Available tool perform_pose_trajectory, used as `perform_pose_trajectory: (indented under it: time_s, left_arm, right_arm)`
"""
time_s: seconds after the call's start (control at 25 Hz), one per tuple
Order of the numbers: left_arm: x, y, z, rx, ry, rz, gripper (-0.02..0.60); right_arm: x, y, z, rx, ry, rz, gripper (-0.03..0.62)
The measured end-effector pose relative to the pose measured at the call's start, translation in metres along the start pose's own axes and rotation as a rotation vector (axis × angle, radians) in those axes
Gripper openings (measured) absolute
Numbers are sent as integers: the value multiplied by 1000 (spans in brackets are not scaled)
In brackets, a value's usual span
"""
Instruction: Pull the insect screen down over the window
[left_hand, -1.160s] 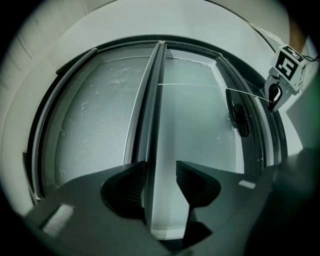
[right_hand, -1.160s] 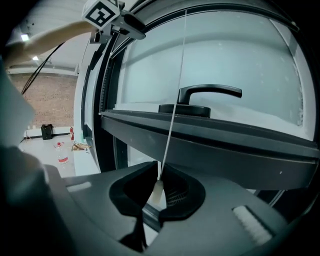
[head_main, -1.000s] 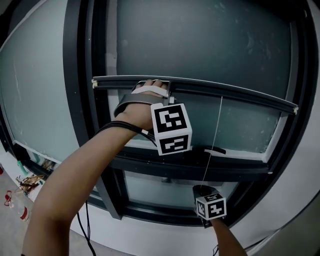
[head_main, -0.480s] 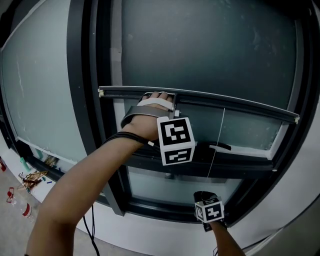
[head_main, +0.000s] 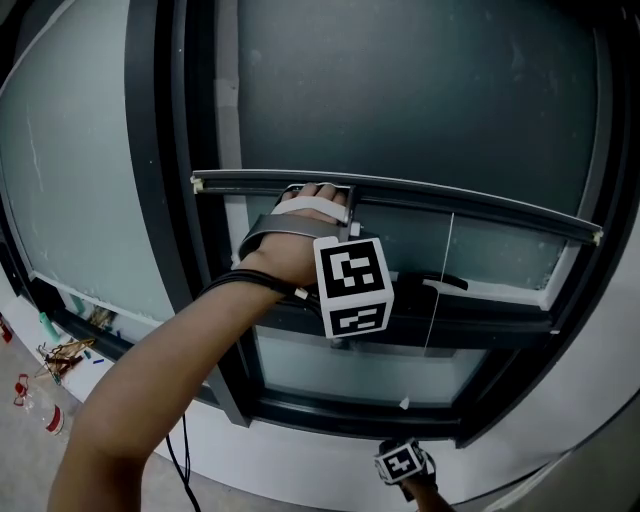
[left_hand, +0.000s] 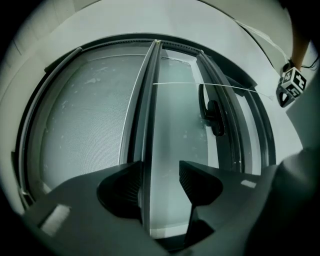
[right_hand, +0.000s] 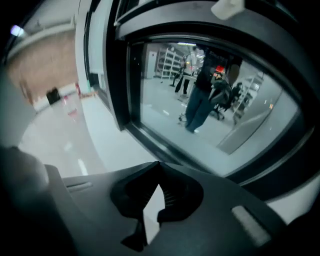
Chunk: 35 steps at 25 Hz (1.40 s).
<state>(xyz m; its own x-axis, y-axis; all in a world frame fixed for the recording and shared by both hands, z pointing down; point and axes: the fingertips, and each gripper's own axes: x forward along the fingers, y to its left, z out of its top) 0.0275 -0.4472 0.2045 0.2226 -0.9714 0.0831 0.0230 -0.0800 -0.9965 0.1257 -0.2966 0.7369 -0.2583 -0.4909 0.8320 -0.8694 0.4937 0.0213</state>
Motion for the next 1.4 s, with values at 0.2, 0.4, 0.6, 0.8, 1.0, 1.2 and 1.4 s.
perform_pose_trajectory:
  time_s: [0.2,0.4,0.6,0.8,1.0,1.2,1.4]
  left_arm:
    - [10,1,-4,6,-21,35,210]
    - [14,-2,-1,-2,-8,41,210]
    - [15,1,-1,-2,-8,48,197]
    - [9,5,0,-32,-2,37,196]
    - [5,9,4,-23,2,40,195]
    - [3,15,6,-23,3,36,192]
    - [5,12,7,-12,2,43,190]
  right_arm:
    - [20,20,-28,177,-148,56,7]
    - [-71,-54,69,140,-463,-81,9]
    - [-239,-121,188,-156,-752,-397,71]
    - [-384,-156,265,-521,-802,-740,143]
    - [-451,-208,299,-788,-581,-1027,171]
    - [-458,-236,300,-922,-420,-1080,191]
    - [-452,-240,307,-994,-375,-1082,190]
